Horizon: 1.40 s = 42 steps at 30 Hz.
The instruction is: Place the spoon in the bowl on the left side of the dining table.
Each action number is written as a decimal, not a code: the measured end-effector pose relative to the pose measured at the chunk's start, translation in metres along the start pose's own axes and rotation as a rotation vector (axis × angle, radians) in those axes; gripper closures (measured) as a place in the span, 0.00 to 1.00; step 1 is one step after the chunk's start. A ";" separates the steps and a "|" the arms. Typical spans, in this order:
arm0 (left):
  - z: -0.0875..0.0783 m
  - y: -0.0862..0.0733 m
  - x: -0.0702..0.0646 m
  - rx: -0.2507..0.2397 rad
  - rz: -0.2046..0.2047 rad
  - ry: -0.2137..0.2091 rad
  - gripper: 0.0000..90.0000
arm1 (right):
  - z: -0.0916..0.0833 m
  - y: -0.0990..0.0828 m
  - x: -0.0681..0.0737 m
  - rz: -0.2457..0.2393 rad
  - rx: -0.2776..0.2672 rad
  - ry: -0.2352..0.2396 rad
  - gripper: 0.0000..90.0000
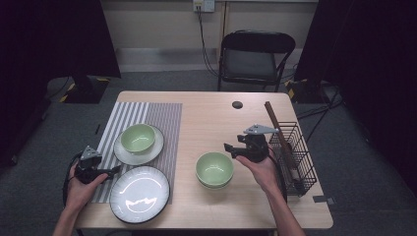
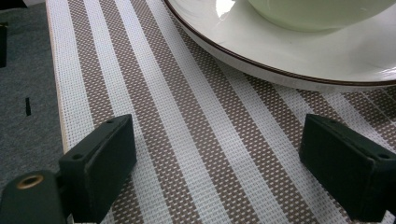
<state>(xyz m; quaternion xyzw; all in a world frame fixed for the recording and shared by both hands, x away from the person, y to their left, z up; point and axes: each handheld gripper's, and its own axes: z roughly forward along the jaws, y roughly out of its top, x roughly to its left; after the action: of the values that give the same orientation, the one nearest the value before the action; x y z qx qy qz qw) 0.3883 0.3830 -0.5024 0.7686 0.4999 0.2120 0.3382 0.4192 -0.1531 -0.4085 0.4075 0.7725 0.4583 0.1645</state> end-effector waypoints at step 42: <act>0.000 0.000 0.000 -0.001 0.002 0.002 0.11 | -0.101 0.029 -0.017 -0.016 -0.135 -0.014 0.54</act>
<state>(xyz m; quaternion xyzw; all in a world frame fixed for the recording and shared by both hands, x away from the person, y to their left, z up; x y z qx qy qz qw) 0.3884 0.3831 -0.5024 0.7688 0.4993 0.2132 0.3380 0.3799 -0.2169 -0.3327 0.3924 0.7421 0.5051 0.2006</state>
